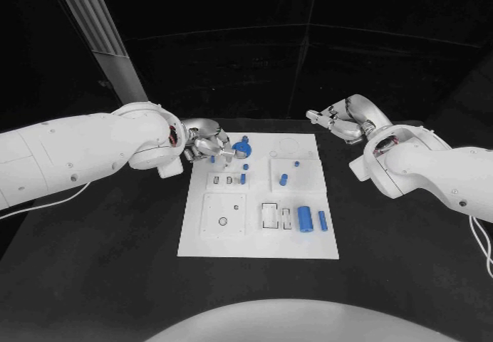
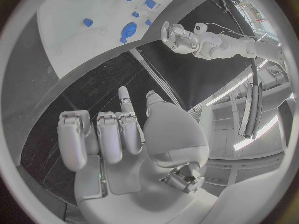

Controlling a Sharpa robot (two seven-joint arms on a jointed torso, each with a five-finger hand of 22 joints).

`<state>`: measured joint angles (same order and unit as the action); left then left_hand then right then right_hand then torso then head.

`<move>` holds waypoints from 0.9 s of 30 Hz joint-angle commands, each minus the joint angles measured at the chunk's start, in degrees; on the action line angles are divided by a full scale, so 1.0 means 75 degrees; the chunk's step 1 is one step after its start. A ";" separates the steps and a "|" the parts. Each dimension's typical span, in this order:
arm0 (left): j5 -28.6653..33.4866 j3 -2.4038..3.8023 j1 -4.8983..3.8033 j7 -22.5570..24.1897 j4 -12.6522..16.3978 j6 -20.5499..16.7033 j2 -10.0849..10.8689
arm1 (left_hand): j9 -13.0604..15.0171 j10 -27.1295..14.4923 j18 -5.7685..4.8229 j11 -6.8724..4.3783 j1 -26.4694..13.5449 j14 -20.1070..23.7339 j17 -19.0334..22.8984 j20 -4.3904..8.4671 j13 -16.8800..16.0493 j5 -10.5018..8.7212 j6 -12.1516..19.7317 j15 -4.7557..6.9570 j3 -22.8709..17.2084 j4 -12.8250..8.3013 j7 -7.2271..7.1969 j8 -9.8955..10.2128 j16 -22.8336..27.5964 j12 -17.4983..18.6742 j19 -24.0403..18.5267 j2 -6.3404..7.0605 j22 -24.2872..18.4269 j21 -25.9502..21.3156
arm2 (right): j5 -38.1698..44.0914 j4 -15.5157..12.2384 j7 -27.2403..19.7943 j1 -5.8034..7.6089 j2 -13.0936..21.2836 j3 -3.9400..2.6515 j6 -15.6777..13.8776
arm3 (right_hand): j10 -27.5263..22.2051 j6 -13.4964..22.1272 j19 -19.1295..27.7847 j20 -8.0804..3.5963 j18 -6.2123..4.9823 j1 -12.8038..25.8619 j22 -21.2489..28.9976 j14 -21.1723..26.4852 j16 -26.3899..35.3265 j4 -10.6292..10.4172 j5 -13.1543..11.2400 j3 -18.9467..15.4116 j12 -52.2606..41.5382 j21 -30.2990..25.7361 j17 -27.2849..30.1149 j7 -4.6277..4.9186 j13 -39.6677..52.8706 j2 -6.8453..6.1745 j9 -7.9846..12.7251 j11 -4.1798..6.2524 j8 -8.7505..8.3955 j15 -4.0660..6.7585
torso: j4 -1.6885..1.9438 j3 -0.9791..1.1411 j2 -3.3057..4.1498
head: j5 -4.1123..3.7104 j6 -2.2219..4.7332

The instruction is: Assemble the parts on the task board

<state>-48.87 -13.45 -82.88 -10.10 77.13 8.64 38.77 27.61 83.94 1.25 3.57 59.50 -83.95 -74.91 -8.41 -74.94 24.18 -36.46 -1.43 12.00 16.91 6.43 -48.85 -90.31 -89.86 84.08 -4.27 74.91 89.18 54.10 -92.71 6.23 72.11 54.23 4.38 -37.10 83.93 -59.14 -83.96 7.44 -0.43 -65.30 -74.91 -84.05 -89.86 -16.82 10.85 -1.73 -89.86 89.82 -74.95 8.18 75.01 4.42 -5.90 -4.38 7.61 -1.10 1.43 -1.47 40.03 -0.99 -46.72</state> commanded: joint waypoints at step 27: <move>-0.0324 0.0005 0.0137 -0.1534 -0.0740 0.1394 -0.0940 | 0.0451 0.0808 -0.0161 -0.0105 -0.0368 -0.0807 -0.2013 0.0143 -0.2008 -0.0487 -0.0351 0.0115 0.0302 -0.0006 -0.0047 0.0423 0.0041 -0.0018 0.0769 -0.0357 0.2003 0.0100 | -0.0411 0.0438 0.0443 0.0007 -0.0147 0.0009 0.0447 | 0.0809 0.0158 -0.0806 -0.0059 0.0057 -0.0493 -0.2012 -0.0793 -0.0019 0.0038 -0.0242 -0.0436 -0.0019 0.0025 -0.2007 -0.0004 0.1998 -0.0152 -0.0070 0.0044 0.0175 0.0053 | 0.0020 -0.0007 0.0000 | -0.0093 -0.0037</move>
<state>-50.91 -13.44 -81.84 -19.40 71.78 17.47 31.90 30.95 83.94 0.37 3.16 57.11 -83.95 -74.90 -7.65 -74.94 20.86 -38.91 -1.02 13.88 16.90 6.01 -46.00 -90.31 -89.86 84.01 -6.96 74.91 89.80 50.74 -89.45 8.88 72.07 53.16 4.47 -34.39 83.93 -58.26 -83.96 7.45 -0.43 -68.63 -74.91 -84.05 -89.86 -16.51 8.65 -4.72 -89.86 89.82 -74.93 8.15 75.01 3.17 -6.38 -4.39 8.61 -1.11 1.61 -1.52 39.98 -1.65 -46.97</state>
